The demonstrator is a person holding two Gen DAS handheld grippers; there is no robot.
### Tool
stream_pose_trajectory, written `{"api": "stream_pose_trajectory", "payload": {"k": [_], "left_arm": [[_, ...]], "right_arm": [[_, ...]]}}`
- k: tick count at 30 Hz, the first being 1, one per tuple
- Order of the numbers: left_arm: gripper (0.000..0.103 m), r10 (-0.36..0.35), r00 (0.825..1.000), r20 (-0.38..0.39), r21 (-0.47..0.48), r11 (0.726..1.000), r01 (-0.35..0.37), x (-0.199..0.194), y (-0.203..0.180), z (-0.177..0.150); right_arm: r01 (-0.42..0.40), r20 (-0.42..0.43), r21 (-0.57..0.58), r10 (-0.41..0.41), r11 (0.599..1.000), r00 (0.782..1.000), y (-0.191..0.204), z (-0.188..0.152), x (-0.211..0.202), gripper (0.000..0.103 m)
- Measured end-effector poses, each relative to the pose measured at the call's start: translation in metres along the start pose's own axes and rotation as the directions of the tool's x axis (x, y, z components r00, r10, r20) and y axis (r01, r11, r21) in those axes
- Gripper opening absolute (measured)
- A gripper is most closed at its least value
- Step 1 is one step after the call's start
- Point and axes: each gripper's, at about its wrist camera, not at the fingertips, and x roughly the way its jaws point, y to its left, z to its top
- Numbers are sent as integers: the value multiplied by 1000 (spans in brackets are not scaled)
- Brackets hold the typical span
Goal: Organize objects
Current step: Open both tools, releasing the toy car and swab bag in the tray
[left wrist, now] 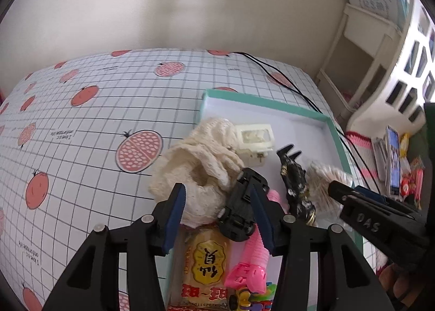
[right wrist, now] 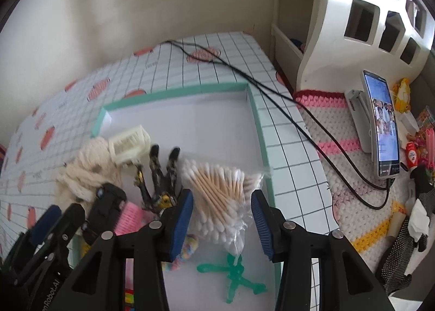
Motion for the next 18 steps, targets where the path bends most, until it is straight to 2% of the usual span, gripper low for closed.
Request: {"api": "stream_pose_trajectory", "payload": {"k": [10,18], "left_arm": [[55,42,999,10,-67,997,-41,-1,16,4],[55,86,996,-13,-105,991,-87,1,26,3]], "right_arm": [[-41,16,-36,41,999,999,10,0,0,68],[-50,8,-75,51,996,999,17,-4,4,77]]}}
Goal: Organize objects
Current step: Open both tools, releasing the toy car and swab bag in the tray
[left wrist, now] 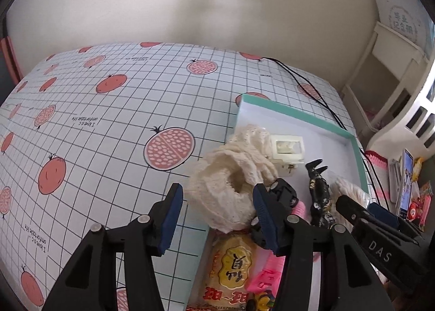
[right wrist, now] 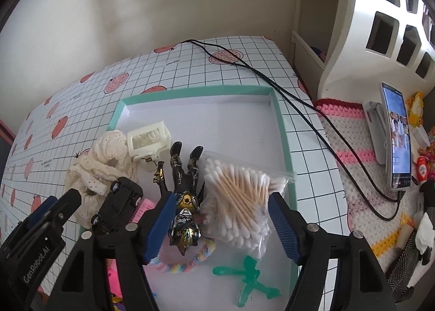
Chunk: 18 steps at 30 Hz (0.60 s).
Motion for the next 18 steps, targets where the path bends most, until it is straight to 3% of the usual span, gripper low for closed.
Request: {"api": "stream_pose_trajectory", "payload": {"k": [2,4,10,13,18], "left_arm": [[57,11,1000,-11,-13,1000,-12,3,3,0],[73,22,999,-24,-30,999,-23,5,7,0],[73,48,997,-64,-102,993,-55,14,23,-2],[84,48,994,-95,-154,986,-62,19,33,-4],[84,48,993,-112,-203,977,-70,22,42,-7]], "right_arm": [[-2,-2,-3,2,1000,1000,0,-1,1,81],[-5,-6,-10,5,1000,1000,1,-1,2,85],[3,-8,-30,-3,1000,1000,4,-3,5,94],[6,-8,-33,-7,999,1000,5,-3,6,97],[10,-11,-43,-10,999,1000,6,-3,7,101]]}}
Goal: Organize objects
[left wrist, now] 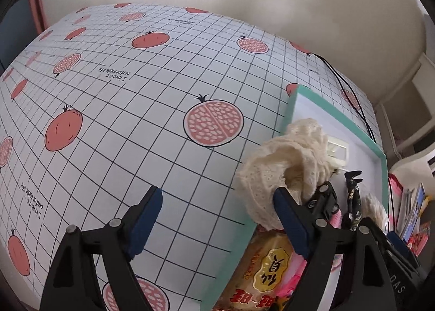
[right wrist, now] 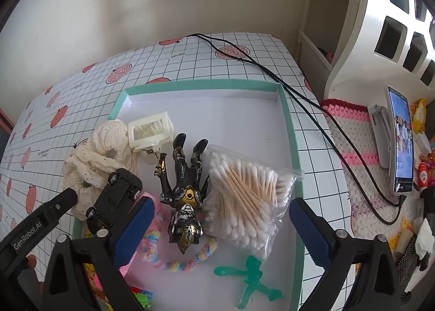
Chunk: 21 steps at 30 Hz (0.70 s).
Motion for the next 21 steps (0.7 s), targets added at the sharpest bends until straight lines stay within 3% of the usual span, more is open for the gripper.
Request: {"api": "stream_pose_trajectory", "payload": {"k": [15,18,21], "left_arm": [[85,-18,1000,3,29,999,18,-2,-4,0],[97,-26,1000,2,34,999,26,-2,-5,0],[98,-31,999,8,49,998,31,-4,-5,1]], "right_arm": [[12,19,-14,-12,1000,1000,3,0,-1,103],[15,21,-15,-14,1000,1000,3,0,-2,103],[15,21,-14,-15,1000,1000,3,0,-3,103]]}}
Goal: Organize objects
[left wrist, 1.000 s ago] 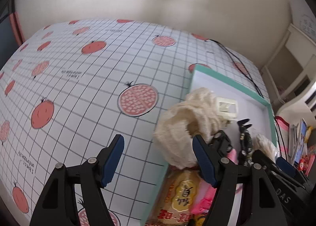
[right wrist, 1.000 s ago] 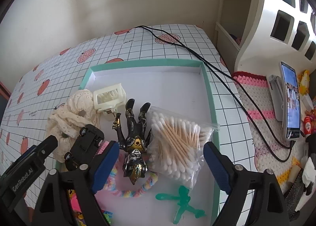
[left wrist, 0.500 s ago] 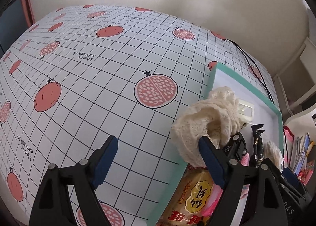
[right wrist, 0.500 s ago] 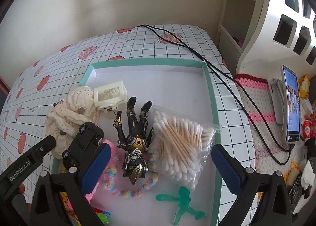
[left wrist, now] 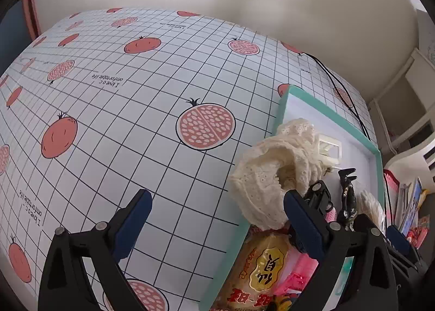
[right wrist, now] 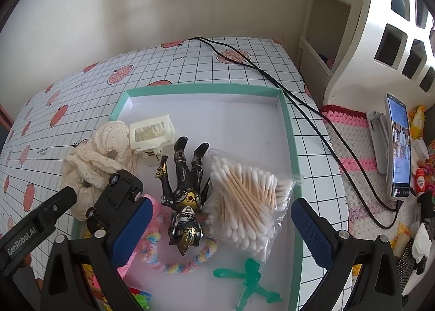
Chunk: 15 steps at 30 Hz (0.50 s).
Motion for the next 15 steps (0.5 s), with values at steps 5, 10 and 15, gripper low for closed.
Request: {"api": "stream_pose_trajectory", "payload": {"k": [5,10,15], "left_arm": [[98,6,1000,14,21,1000,-7,-6,3,2],[98,12,1000,15,43,999,-12,-11,10,5],[98,41,999,4,85,996,-41,-14,16,6]], "right_arm": [[-2,1,-6,2,1000,1000,3,1,-4,103],[10,-3,-26,-10,1000,1000,7,-1,-7,103],[20,-29,-34,-21,999,999,13,-5,-7,103]]}}
